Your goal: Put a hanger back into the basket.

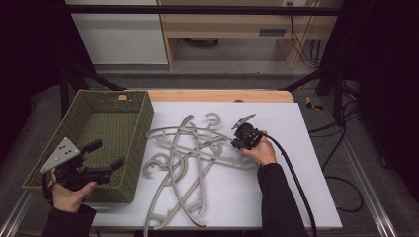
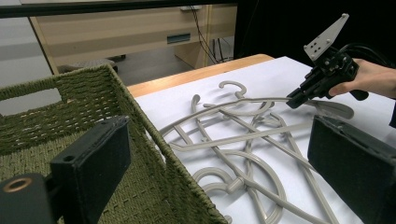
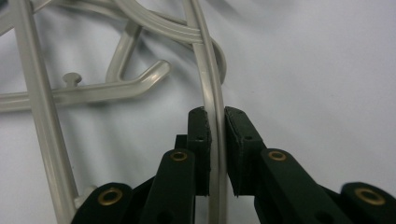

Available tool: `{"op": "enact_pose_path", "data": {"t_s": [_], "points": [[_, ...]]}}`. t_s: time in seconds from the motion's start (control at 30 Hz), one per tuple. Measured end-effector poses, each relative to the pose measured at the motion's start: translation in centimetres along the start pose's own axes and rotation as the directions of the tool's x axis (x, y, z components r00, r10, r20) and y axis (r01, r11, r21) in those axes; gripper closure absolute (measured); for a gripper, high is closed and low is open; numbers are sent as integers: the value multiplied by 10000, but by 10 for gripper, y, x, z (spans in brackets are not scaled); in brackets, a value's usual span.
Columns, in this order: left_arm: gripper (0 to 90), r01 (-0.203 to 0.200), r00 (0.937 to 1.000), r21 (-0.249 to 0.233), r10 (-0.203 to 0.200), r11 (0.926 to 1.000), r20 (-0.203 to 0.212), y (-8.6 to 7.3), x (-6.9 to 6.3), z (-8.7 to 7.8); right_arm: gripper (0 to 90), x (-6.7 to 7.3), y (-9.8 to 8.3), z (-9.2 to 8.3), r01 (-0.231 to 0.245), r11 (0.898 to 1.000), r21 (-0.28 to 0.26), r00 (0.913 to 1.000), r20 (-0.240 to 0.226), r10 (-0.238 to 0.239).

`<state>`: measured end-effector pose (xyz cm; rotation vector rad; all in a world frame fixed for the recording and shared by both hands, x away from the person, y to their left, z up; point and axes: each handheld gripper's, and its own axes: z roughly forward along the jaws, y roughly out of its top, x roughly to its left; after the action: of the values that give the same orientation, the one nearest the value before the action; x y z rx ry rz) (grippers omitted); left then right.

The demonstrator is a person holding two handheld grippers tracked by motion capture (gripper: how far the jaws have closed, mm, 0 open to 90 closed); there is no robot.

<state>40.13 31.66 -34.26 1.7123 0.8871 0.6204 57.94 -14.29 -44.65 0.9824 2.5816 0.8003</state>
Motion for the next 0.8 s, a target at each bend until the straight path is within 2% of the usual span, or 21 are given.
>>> {"op": "enact_pose_path", "data": {"t_s": [0.03,0.13,0.17,0.27,0.3,0.43,0.5,0.57,0.6,0.8], "points": [[58,4,10000,2,-4,10000,-3,0,0,0,818,-1,0,-2,123,9999,46,9998,-158,-122],[59,0,10000,6,0,10000,-1,0,0,0,821,0,-2,-4,-59,10000,-1,9998,-176,59],[59,-9,10000,-1,9,10000,-12,0,0,0,822,-1,-2,-5,68,10000,28,9998,-180,-68],[59,-9,10000,-8,9,10000,-15,0,0,0,823,0,-3,-6,-95,9999,-38,9998,-159,94],[59,-3,10000,-2,3,10000,-15,0,0,0,825,0,-4,-8,-108,9996,-278,9998,-194,103],[60,-2,10000,8,2,10000,-19,0,0,0,826,1,-4,-13,-284,9989,-366,9995,-171,278],[60,-4,10000,12,4,10000,-33,0,-1,0,828,2,-4,-20,-255,9972,-697,9994,-253,238],[60,-4,10000,16,4,10000,-32,0,-1,1,829,2,-3,-22,-279,9970,-725,9995,-150,269],[60,-6,10000,13,6,10000,-29,0,-1,1,829,1,-3,-27,-577,9951,-806,9977,-389,547],[60,-27,10000,15,27,10000,-13,0,-1,0,829,1,-4,-33,-628,9949,-785,9972,-465,593]]}}
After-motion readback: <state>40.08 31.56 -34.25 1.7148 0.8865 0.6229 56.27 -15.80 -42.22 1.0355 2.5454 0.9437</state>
